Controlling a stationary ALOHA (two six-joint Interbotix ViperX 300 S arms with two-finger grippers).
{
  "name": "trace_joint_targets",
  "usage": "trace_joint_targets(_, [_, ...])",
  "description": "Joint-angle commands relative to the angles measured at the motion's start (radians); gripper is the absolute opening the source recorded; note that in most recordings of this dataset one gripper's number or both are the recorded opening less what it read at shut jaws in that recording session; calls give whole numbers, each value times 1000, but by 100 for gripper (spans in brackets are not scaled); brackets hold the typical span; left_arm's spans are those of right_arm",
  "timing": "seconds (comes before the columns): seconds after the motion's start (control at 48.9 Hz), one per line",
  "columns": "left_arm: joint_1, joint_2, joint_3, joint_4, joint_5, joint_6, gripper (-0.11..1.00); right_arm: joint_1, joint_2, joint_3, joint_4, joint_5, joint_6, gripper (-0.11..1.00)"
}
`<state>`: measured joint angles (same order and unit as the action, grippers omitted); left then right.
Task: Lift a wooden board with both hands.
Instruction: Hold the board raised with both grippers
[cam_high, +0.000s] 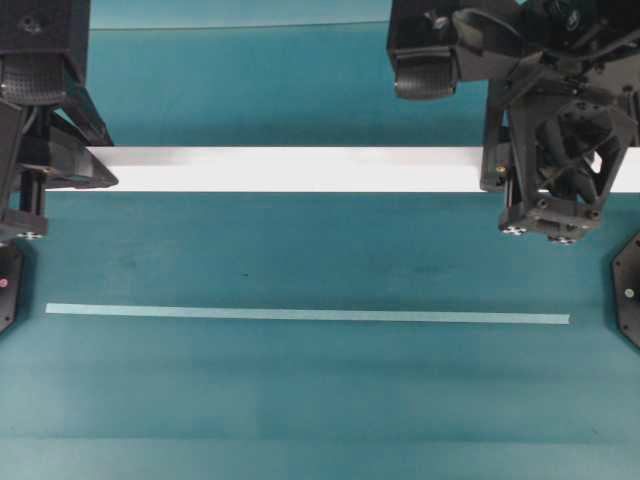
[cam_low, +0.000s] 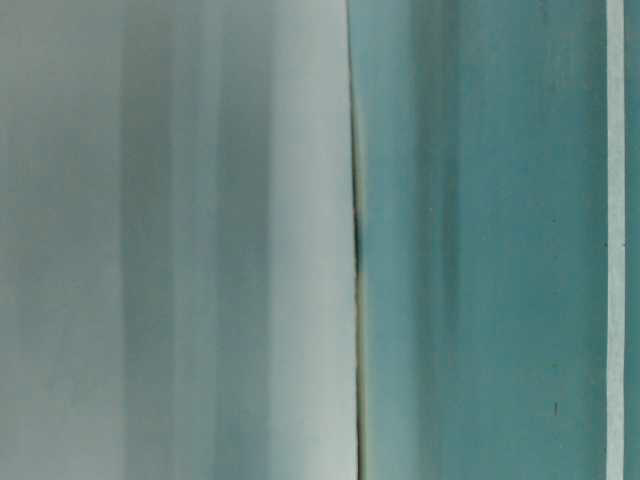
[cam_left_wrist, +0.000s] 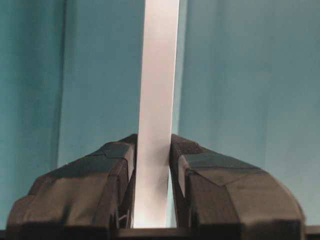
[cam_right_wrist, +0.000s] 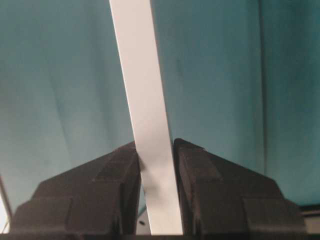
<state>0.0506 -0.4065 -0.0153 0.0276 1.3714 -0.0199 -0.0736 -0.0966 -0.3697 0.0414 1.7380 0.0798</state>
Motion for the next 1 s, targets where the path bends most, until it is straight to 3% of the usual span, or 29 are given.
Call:
trace_joint_targets(0.0, [-3, 21, -41, 0, -28, 6, 18, 2, 14, -34, 5, -26, 18, 22])
trace_joint_targets(0.981, [-2, 46, -91, 0, 12, 8, 18, -9, 11, 3, 5, -25, 18, 22])
